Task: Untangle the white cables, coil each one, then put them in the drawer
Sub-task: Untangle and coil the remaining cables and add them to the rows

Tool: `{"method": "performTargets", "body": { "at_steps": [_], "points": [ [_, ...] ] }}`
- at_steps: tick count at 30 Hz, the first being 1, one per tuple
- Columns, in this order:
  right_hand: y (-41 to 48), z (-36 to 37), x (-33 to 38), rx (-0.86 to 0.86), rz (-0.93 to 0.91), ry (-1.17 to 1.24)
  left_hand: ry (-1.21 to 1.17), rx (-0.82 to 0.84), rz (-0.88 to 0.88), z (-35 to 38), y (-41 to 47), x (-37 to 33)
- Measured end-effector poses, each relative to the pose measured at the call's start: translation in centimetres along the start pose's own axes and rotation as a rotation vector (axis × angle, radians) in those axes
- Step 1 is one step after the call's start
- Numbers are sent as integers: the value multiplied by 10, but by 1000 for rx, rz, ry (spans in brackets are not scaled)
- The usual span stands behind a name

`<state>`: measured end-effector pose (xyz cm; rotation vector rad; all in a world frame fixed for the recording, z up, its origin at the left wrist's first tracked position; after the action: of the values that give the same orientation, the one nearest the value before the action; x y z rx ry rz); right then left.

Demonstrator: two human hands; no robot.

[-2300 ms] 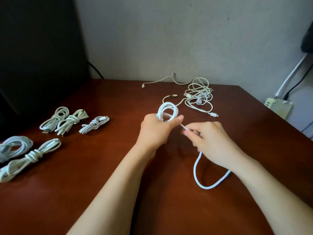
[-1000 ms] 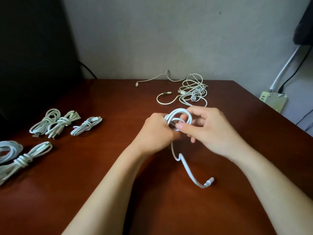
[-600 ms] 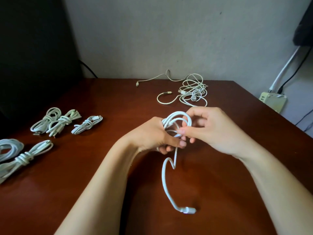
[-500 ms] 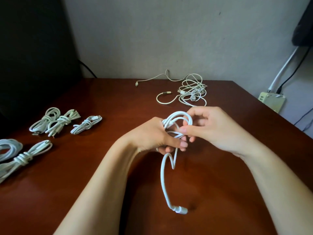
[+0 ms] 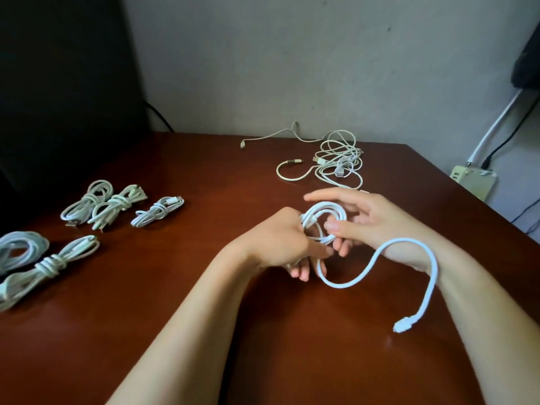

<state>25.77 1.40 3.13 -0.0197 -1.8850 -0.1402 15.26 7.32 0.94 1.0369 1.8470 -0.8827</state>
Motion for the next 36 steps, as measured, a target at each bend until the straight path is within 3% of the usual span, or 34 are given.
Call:
{"method": "performTargets", "body": {
  "at_steps": [4, 8, 12, 20, 26, 31, 36],
  "points": [
    [4, 7, -2, -86, -36, -77, 13, -21, 12, -1, 0, -1],
    [5, 12, -1, -339, -145, -353, 2, -29, 10, 3, 3, 1],
    [3, 13, 3, -488, -276, -465, -33, -23, 24, 4, 6, 1],
    [-2, 14, 9, -508, -458, -535, -10, 138, -91, 10, 7, 9],
    [-5, 14, 16, -422, -556, -498, 17, 300, -37, 10, -2, 1],
    [-6, 1, 15, -528, -463, -357, -167, 219, 16, 6, -4, -2],
    [-7, 3, 14, -541, -478, -388, -168, 196, -2, 5, -4, 1]
  ]
}}
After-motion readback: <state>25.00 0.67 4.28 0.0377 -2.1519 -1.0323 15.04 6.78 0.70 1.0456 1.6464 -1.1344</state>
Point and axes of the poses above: each hand's wrist, its own y-axis towards the middle knuckle, its own z-axis out of the palm, x = y × z, the point moved 5 cm from there along y, towards the middle knuckle, and after that the axes turned 5 degrees about y, right-handed, at the moved point
